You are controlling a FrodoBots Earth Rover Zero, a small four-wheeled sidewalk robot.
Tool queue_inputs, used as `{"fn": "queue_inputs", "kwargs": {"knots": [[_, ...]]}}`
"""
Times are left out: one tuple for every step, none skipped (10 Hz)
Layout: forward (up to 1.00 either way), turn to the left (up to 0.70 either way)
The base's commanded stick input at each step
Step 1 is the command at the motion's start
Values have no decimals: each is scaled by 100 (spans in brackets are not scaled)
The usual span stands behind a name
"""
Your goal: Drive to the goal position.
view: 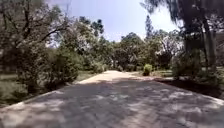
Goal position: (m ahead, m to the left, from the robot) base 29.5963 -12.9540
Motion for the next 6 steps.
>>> {"fn": "queue_inputs", "kwargs": {"knots": [[70, 0], [70, 0], [70, 0], [70, 0], [70, 0], [70, 0]]}}
